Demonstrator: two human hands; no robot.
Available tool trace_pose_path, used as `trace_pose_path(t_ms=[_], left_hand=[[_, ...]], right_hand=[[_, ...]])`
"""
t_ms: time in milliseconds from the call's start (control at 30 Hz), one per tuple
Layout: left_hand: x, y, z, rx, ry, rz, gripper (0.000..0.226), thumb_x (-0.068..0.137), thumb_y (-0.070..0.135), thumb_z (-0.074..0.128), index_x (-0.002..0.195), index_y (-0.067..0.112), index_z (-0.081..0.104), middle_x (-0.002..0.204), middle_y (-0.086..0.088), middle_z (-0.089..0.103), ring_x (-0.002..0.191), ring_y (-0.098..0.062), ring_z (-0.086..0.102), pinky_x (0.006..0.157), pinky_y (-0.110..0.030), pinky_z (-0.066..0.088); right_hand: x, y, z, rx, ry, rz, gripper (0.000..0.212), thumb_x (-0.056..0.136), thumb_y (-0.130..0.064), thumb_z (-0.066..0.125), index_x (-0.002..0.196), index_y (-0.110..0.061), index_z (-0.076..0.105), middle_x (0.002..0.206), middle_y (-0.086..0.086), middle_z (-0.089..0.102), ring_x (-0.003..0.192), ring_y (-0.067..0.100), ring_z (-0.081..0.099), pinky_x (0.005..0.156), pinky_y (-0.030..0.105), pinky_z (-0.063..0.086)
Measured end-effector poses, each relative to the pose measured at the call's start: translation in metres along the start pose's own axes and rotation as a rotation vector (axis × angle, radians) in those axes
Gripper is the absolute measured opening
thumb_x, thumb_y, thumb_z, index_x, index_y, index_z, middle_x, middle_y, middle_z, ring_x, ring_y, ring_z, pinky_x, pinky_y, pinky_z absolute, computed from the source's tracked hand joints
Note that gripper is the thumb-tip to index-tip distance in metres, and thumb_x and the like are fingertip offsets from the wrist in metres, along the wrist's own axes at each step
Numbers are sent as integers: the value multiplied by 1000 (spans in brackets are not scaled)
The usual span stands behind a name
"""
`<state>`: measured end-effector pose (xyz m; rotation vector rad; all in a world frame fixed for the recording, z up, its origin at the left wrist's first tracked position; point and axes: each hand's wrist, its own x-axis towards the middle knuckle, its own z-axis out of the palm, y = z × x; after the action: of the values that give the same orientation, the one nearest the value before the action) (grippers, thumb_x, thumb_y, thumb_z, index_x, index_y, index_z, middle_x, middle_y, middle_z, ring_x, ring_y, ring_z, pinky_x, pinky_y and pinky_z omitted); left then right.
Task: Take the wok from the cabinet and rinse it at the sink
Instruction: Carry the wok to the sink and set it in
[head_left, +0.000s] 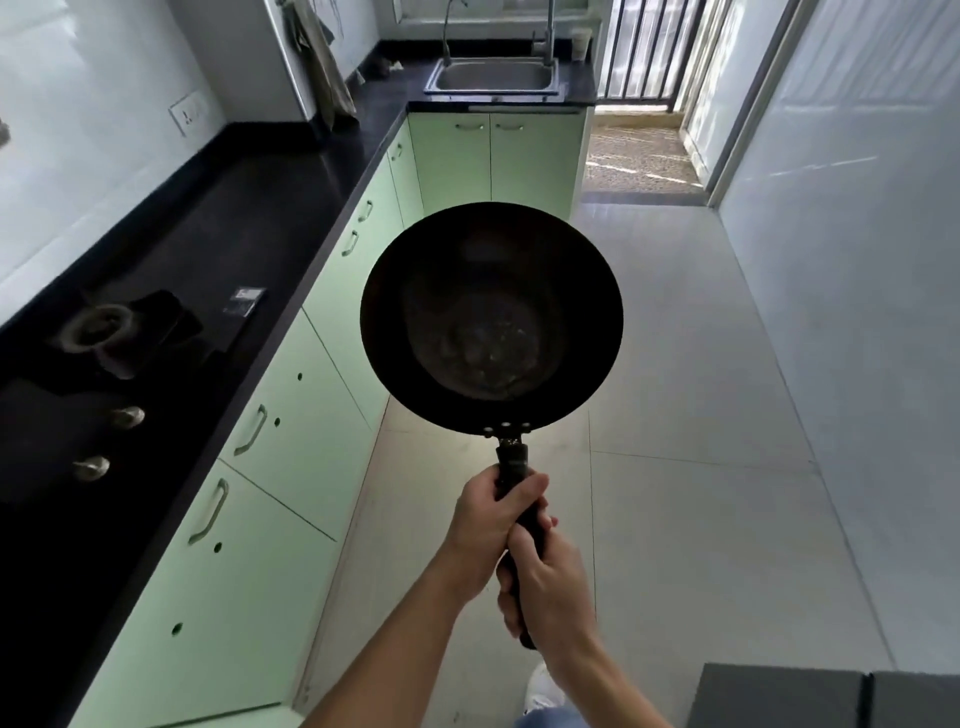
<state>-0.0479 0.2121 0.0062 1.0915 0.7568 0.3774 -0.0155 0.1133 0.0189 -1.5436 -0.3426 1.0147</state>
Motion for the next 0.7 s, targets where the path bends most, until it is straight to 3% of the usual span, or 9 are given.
trace_pose_path(t_ms=[333, 600, 700], left_hand=[[114, 49, 0, -122, 4, -45, 27, 82, 23, 70, 95, 2, 58, 72, -6, 63, 70, -25, 65, 97, -56, 50], [233, 93, -33, -148, 5, -9, 27, 83, 22, 71, 93, 1, 56, 69, -9, 60, 66, -23, 64, 80, -39, 58], [289, 124, -55, -140, -19, -11, 26, 84, 23, 70, 90, 2, 57, 69, -9, 61, 68, -24, 64, 81, -40, 58]], right_hand=[[116, -49, -13, -2, -121, -30, 28, 106, -15, 44, 86, 3, 50, 49, 6, 47, 33, 19, 39, 32, 26, 33], [238, -97, 17, -22, -128, -29, 27, 105, -15, 47, 81, -3, 50, 47, 2, 47, 31, 16, 37, 30, 24, 33], [293, -122, 40, -31, -98, -37, 27, 105, -15, 47, 81, -3, 50, 48, 4, 46, 32, 19, 37, 32, 27, 31]])
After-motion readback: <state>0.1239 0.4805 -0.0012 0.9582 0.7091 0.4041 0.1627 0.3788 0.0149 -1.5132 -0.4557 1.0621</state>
